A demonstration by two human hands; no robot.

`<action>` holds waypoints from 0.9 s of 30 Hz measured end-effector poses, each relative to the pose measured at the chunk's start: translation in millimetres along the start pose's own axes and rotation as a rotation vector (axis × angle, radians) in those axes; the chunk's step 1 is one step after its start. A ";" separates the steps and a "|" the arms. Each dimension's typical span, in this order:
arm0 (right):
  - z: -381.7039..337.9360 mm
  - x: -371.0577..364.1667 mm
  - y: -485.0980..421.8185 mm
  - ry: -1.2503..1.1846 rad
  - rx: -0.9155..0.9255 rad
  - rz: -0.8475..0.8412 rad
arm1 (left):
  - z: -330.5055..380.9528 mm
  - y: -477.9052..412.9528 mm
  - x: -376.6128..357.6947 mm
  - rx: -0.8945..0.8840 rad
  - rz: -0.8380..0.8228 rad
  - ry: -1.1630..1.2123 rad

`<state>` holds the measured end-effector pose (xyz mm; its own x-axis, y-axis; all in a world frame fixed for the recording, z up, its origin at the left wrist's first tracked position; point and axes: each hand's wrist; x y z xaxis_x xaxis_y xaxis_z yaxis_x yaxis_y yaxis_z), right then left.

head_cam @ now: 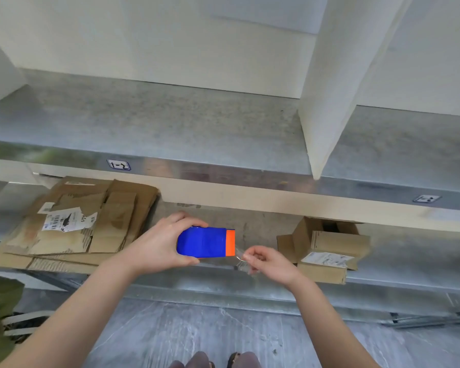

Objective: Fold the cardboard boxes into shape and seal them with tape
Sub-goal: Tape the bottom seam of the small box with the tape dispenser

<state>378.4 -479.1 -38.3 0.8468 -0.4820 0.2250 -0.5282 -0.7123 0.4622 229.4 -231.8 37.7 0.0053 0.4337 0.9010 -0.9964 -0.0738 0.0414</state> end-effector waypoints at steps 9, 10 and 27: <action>8.3 33.1 46.4 0.062 -0.048 0.315 | 28.1 -14.9 2.8 -0.073 -0.003 0.014; 8.1 38.6 51.5 0.061 -0.044 0.371 | 33.3 -18.9 4.1 -0.088 0.008 0.018; 24.7 176.2 120.0 0.191 0.027 0.593 | 159.5 -77.4 -18.6 -0.043 0.173 0.042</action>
<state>462.6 -662.1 35.7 0.4037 -0.7012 0.5876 -0.9113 -0.3652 0.1903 319.8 -377.4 86.7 -0.1689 0.4549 0.8744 -0.9849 -0.1121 -0.1319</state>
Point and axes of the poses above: each hand's wrist, its own y-axis away from the middle knuckle, its own x-axis out of the back of the hand, z = x × y, and after that the axes turned 10 degrees about -y, right-handed
